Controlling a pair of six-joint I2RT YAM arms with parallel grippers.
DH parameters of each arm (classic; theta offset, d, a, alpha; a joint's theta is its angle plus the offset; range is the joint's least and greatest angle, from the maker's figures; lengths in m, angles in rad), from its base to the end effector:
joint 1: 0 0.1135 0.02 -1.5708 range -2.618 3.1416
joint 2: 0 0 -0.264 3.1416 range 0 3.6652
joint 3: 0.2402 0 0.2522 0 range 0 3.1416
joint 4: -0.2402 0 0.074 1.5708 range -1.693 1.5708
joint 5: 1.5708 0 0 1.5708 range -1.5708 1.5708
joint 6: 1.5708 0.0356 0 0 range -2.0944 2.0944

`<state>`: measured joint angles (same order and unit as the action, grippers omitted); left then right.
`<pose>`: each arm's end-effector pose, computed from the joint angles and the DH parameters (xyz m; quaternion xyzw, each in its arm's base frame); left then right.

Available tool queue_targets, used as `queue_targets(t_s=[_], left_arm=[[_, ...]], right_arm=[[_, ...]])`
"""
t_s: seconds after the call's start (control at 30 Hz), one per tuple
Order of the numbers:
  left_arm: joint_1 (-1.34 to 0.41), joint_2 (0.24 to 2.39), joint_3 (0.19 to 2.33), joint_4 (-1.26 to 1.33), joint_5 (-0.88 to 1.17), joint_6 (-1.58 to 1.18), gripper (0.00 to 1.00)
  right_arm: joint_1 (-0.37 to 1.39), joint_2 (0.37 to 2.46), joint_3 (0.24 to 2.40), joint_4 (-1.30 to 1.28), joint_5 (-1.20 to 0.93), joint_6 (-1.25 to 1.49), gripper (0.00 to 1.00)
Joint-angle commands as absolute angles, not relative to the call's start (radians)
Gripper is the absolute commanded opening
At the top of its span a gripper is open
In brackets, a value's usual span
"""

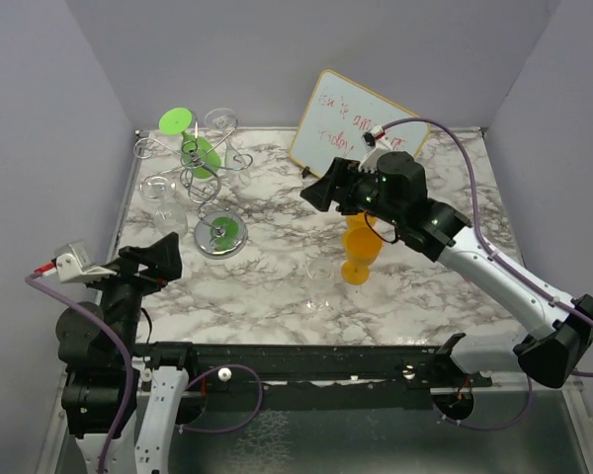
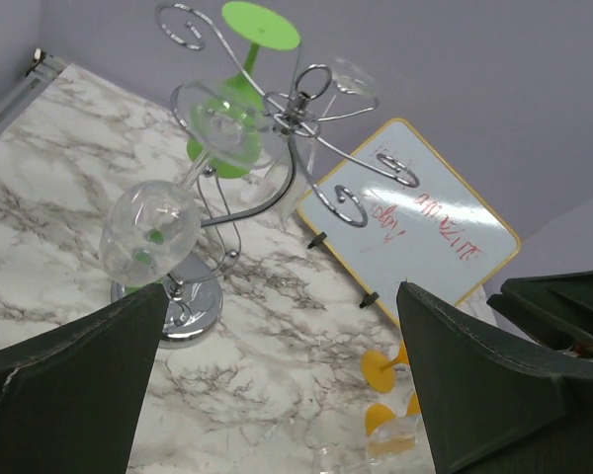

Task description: Place the wine glass upside down on the wine glass rack

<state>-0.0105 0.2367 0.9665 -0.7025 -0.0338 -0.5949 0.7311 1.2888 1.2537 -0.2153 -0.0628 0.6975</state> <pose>0.0155 0.0010 0.3864 -0.2125 0.6642 -0.2024 0.6875 0.2215 0.2017 0.3913 -0.0325 0.7890 0.4203 0.4469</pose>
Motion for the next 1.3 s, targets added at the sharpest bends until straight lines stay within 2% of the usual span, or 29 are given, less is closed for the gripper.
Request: queue_targets(t_s=[0.0,0.2,0.37,0.57,0.8,1.1,1.27], left_arm=[[-0.009,0.341,1.078,-0.737,0.065,-0.461,0.99],[-0.027,0.397,1.100,-0.623,0.116,-0.418,0.99],[-0.028,0.468,1.132,-0.604,0.197,-0.439,0.95],[-0.028,0.539,1.219,-0.604,0.303,-0.435,0.94],[-0.027,0.579,1.235,-0.603,0.355,-0.460,0.94],[-0.028,0.628,1.242,-0.587,0.478,-0.450,0.97],[-0.028,0.632,1.220,-0.520,0.464,-0.472,0.97]], right_arm=[[0.726,1.306,1.326,-0.522,0.170,0.443,0.82],[0.726,1.374,1.390,-0.684,0.371,0.351,0.82],[0.726,1.506,1.460,-0.685,0.494,0.297,0.82],[0.723,1.639,1.516,-0.700,0.500,0.299,0.77],[0.721,1.693,1.518,-0.727,0.439,0.307,0.56],[0.722,1.678,1.496,-0.727,0.400,0.287,0.16],[0.721,1.641,1.486,-0.672,0.409,0.231,0.01]])
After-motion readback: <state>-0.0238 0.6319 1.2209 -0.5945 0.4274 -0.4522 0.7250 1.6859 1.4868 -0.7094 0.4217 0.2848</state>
